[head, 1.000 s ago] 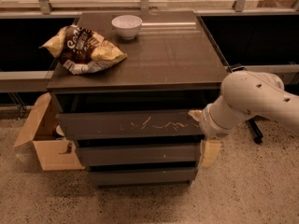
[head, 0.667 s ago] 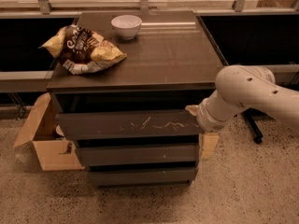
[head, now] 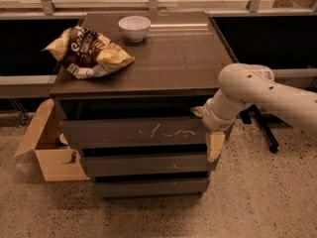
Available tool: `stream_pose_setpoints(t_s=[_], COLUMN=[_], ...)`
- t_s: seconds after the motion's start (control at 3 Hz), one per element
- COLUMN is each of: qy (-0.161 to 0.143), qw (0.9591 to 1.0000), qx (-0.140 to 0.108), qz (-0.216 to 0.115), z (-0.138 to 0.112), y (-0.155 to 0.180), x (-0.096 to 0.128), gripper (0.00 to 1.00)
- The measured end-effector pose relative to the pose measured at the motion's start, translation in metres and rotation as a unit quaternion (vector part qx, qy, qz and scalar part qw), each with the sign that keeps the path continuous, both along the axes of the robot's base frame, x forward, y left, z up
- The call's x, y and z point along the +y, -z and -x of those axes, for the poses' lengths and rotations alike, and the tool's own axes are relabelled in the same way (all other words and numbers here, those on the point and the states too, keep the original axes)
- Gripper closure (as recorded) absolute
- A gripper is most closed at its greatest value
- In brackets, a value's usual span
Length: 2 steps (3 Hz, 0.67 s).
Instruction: Open top drawer
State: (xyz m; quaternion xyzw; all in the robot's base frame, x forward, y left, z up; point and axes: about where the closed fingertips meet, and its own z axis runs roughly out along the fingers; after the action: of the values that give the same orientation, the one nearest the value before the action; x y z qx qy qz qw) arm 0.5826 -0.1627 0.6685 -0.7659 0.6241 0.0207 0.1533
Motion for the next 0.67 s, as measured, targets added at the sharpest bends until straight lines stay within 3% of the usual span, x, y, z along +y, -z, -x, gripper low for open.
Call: stream_pose_setpoints(t_s=[0.33,0.67], qy=[-0.024,-0.039], qw=[0.9997,0.9992], qx=[0.006,0.003], qz=[-0.006,-0.009], z=[0.001,0.018], y=[0.006,-0.001], x=[0.011,0.021], gripper=[0.19,0.42])
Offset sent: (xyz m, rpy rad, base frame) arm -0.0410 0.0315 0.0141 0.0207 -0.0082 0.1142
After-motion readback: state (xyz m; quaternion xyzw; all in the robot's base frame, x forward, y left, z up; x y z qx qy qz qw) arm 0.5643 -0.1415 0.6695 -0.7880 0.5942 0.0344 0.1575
